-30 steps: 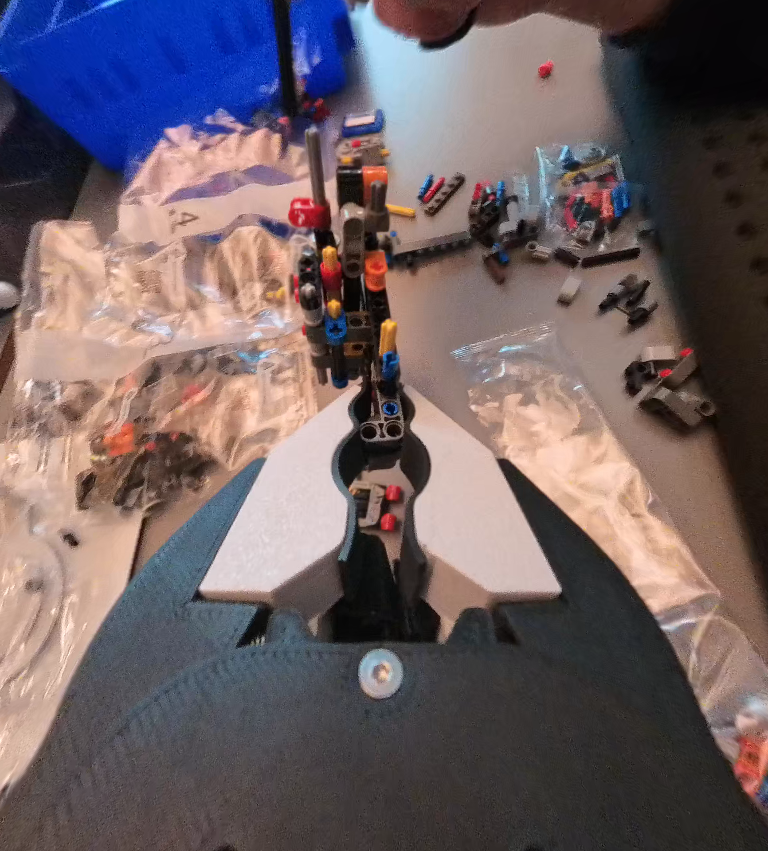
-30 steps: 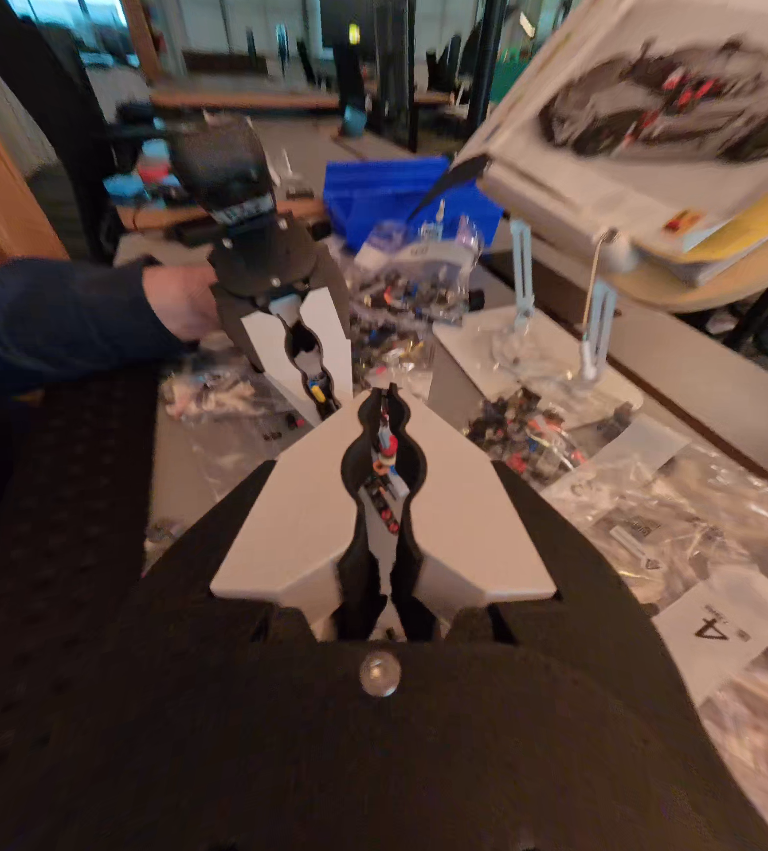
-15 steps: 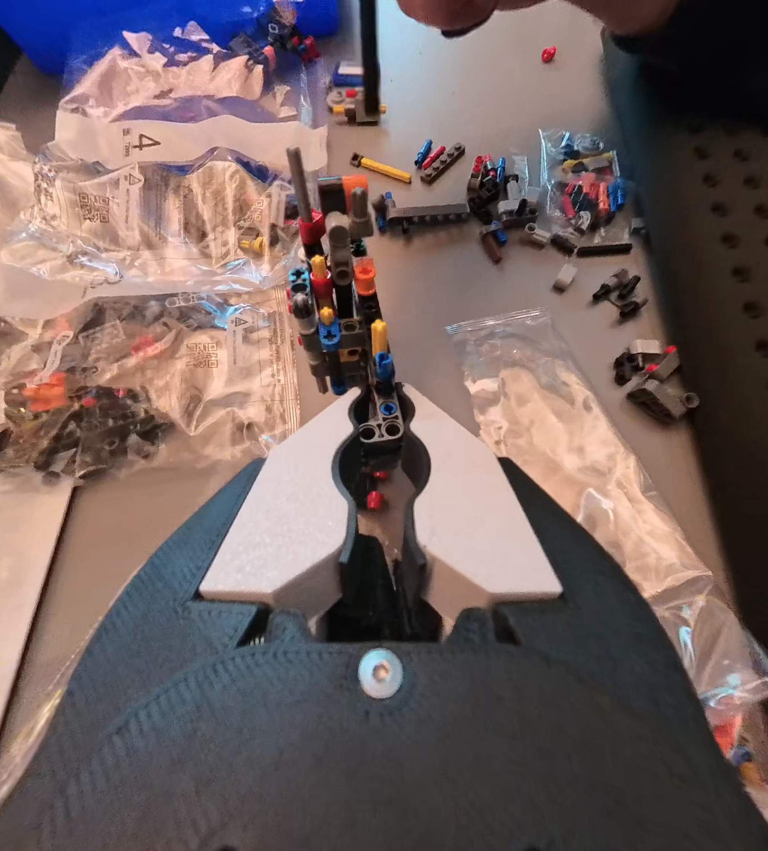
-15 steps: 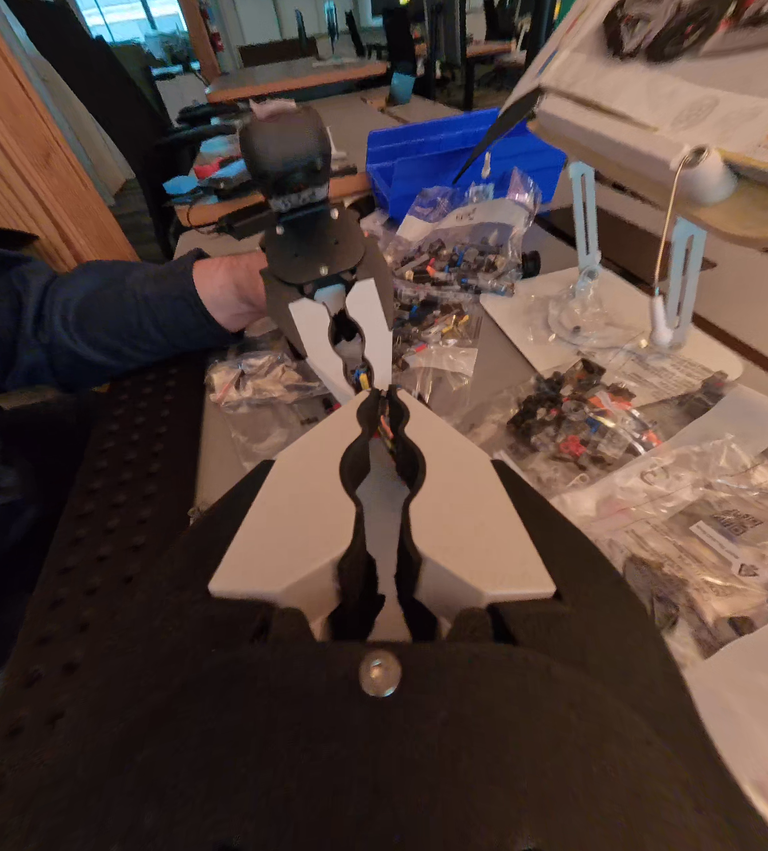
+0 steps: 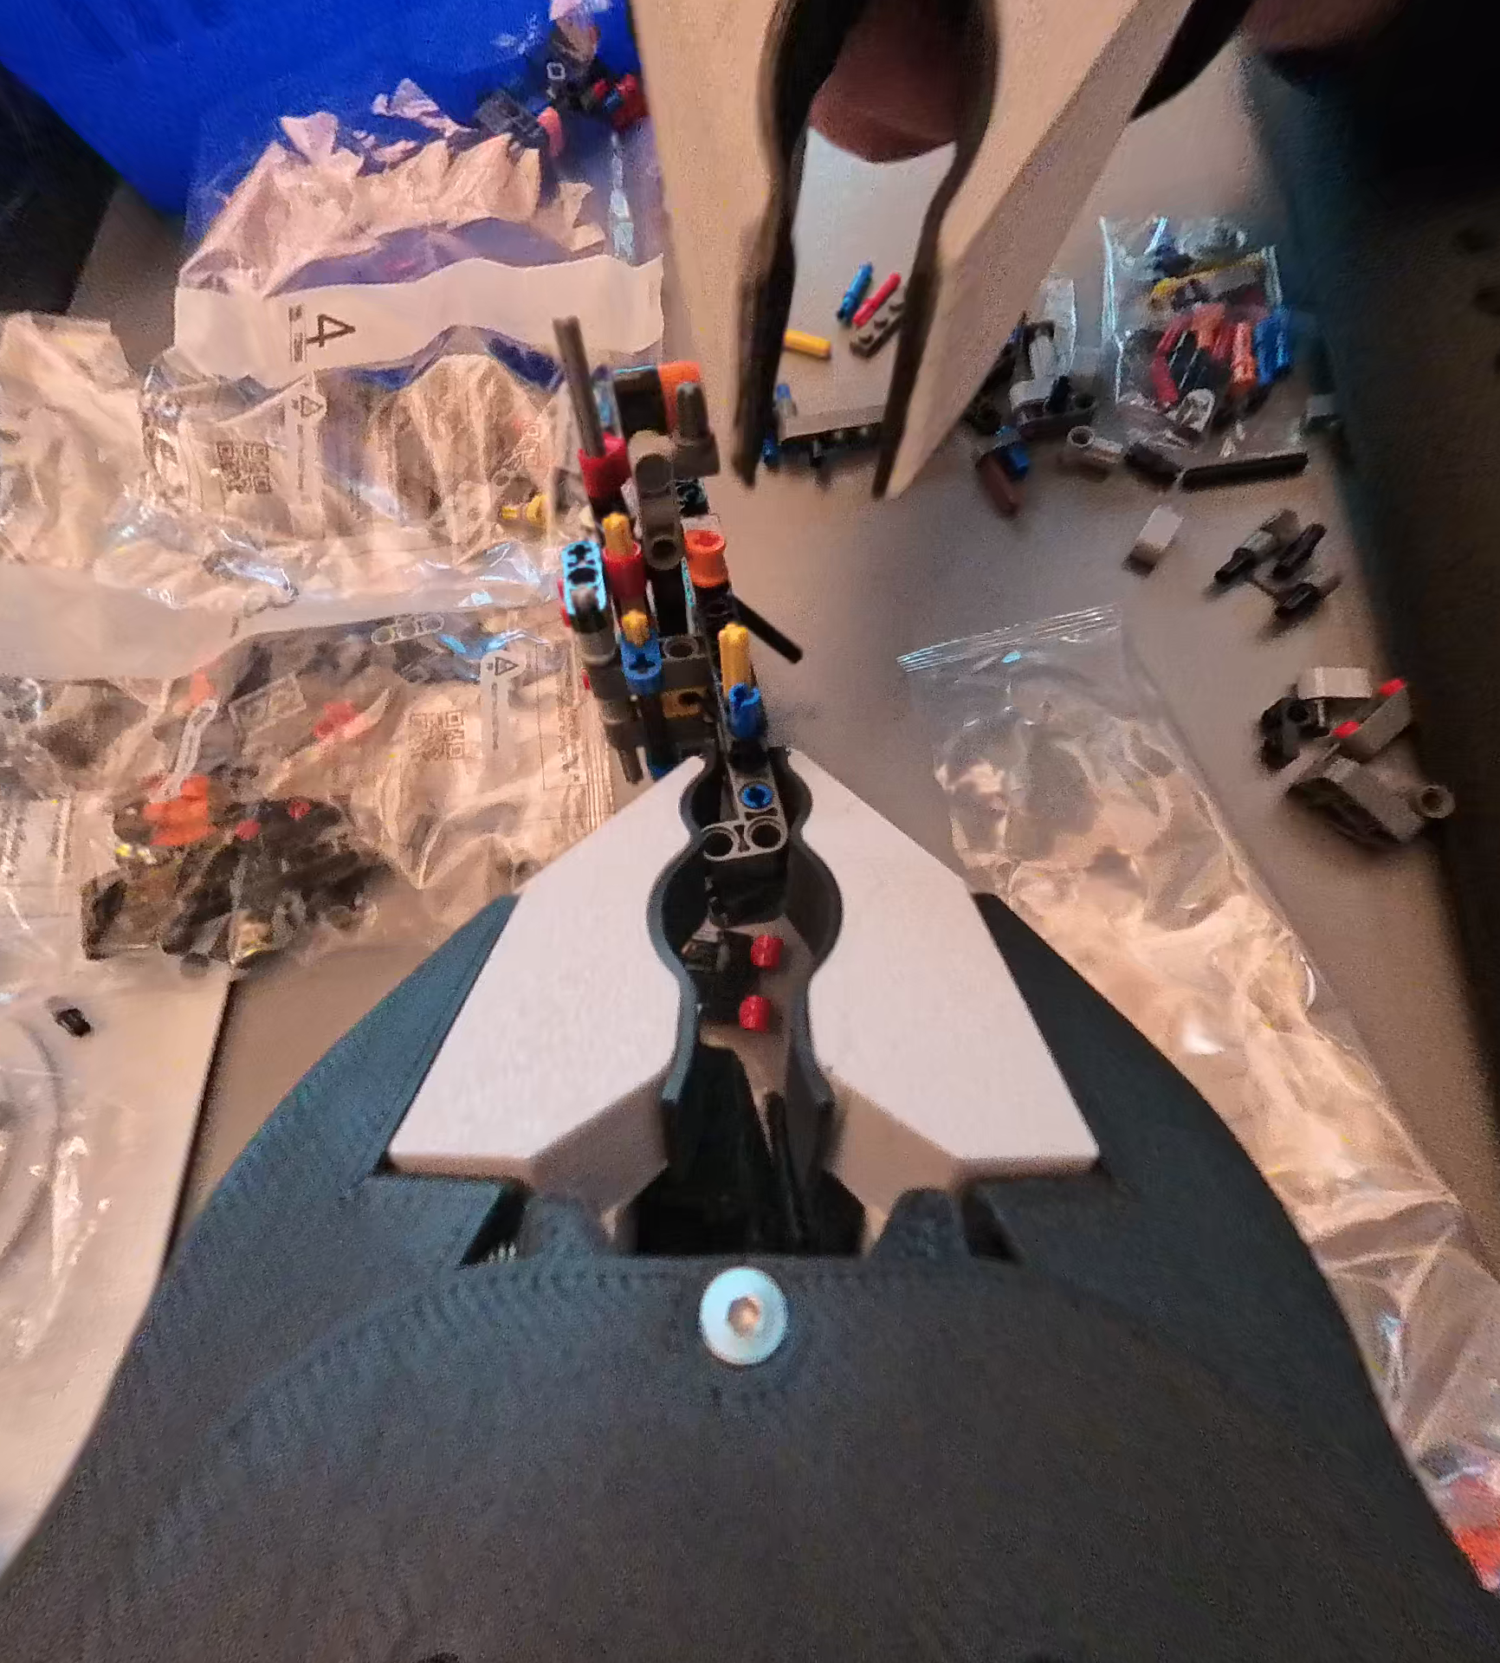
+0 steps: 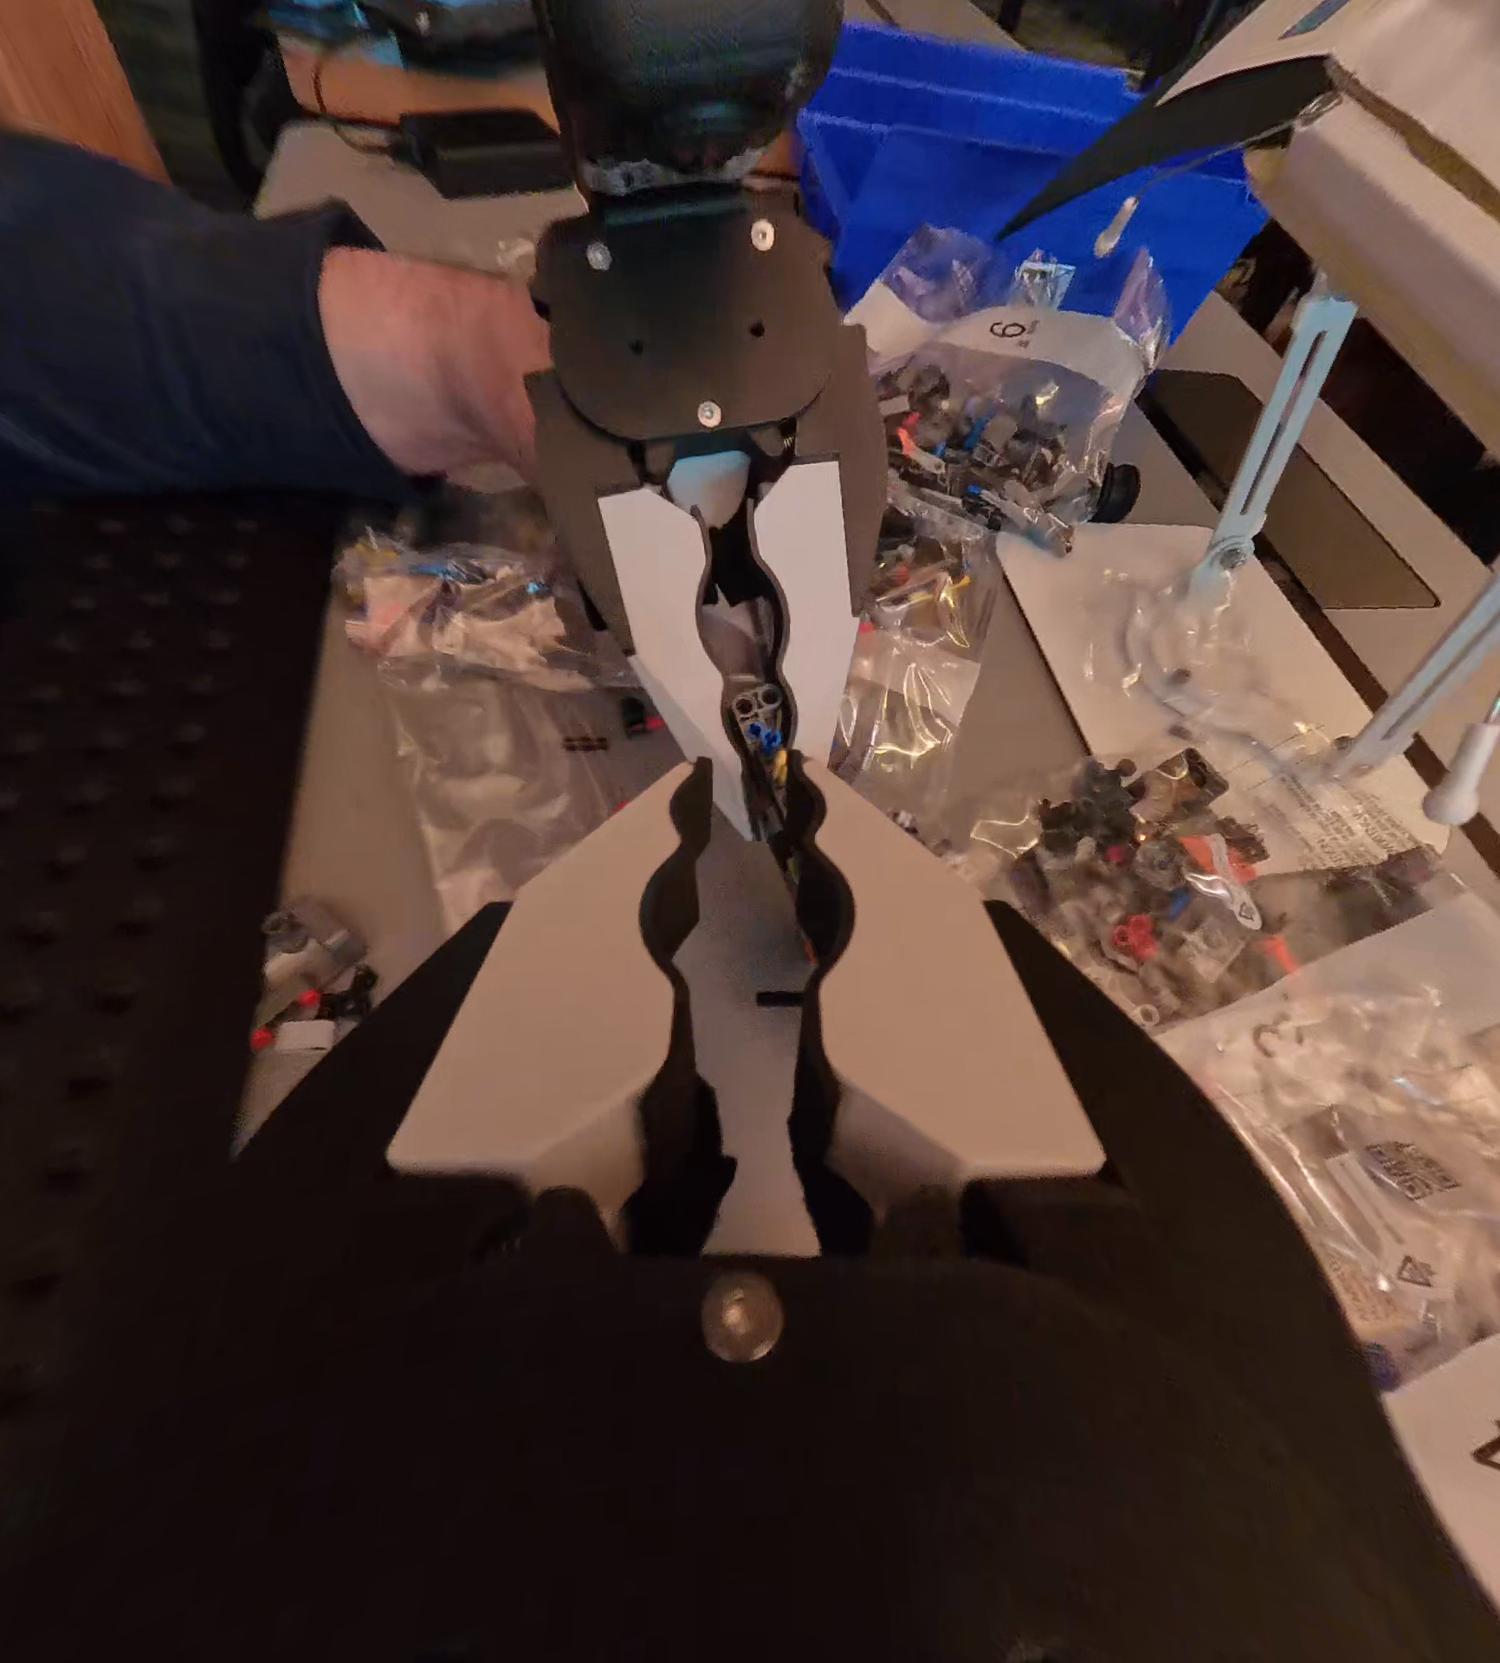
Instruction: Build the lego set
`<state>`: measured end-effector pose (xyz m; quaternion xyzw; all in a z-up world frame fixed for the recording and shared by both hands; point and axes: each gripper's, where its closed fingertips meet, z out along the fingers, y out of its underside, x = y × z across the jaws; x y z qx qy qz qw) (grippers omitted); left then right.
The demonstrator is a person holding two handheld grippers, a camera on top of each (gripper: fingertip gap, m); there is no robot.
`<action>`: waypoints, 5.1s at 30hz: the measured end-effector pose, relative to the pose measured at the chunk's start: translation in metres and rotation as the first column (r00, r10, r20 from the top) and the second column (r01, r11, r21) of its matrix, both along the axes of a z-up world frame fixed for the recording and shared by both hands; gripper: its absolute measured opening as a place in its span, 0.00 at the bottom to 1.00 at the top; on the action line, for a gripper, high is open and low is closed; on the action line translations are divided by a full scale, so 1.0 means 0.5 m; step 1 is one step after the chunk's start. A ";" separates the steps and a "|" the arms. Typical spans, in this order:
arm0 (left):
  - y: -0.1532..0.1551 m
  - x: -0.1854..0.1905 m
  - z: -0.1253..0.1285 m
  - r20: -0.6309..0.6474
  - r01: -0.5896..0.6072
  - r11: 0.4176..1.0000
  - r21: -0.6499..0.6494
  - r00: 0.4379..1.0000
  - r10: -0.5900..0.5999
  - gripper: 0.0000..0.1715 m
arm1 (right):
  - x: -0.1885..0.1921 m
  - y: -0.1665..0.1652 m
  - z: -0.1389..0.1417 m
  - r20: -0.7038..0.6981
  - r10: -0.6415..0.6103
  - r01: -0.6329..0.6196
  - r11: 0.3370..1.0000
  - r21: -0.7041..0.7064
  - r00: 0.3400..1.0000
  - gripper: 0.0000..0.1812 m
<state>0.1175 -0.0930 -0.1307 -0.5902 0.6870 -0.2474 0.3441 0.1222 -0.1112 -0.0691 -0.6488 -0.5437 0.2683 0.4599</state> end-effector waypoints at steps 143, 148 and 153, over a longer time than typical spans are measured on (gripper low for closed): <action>0.008 0.007 0.023 0.132 -0.043 0.948 -0.314 0.987 0.088 0.07 | 0.003 0.076 -0.073 0.143 -0.174 0.178 0.984 -0.010 0.974 0.08; 0.004 0.008 0.023 0.133 -0.033 0.948 -0.318 0.988 0.079 0.07 | 0.003 0.072 -0.078 0.180 -0.156 0.152 0.988 0.034 0.971 0.10; 0.008 0.007 0.022 0.134 -0.037 0.948 -0.317 0.988 0.083 0.07 | -0.003 0.077 -0.087 0.228 -0.171 0.151 0.983 0.102 0.958 0.13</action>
